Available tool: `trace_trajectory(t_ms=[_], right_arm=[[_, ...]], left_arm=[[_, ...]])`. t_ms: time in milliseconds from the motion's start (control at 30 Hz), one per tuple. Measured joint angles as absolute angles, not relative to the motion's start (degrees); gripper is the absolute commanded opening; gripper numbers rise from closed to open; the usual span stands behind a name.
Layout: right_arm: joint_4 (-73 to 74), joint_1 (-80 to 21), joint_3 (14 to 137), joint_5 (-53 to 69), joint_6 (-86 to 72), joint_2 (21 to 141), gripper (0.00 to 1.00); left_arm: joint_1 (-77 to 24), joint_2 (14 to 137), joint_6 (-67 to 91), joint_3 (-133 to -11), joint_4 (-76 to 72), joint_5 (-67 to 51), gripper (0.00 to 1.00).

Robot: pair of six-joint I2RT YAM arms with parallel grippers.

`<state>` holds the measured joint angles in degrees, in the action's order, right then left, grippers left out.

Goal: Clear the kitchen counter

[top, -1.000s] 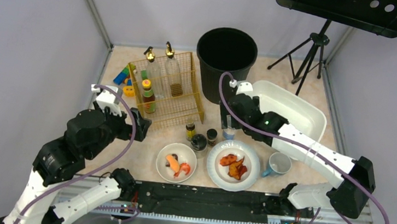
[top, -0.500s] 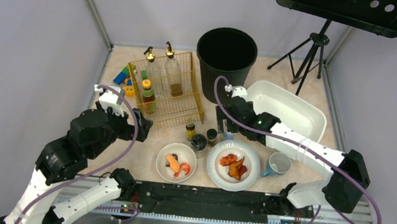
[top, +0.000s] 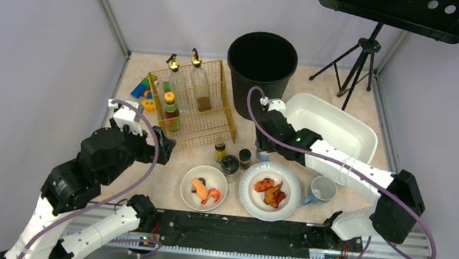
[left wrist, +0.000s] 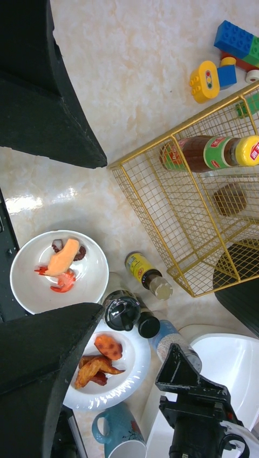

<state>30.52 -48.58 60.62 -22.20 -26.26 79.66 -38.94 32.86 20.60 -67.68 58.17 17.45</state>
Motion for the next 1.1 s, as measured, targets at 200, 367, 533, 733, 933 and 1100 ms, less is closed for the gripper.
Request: trace_trajectory(t_ms=[200, 367, 533, 733, 933, 1100], right_arm=[[30.8, -48.6, 60.9, -21.5, -26.2, 79.7, 0.05], [34.5, -48.6, 64.6, -21.4, -25.5, 79.7, 0.03], [37.7, -48.6, 74.6, -21.8, -23.6, 80.4, 0.03], [40.4, -48.9, 90.1, -21.3, -21.1, 84.8, 0.03], [41.7, -51.1, 106.6, -20.5, -18.5, 92.7, 0.05], [42.9, -53.1, 119.1, -18.3, -17.2, 101.3, 0.04]], left_arm=[[-38.9, 32.8, 20.4, -67.6, 58.2, 17.5, 0.99], [-38.9, 32.8, 20.2, -67.6, 58.2, 17.7, 0.99], [-38.9, 32.7, 20.2, -67.6, 58.2, 17.7, 0.99], [-38.9, 32.7, 20.2, -67.6, 58.2, 17.7, 0.99], [-38.9, 32.7, 20.2, -67.6, 58.2, 17.9, 0.99], [-38.9, 32.7, 20.2, -67.6, 58.2, 18.1, 0.99]])
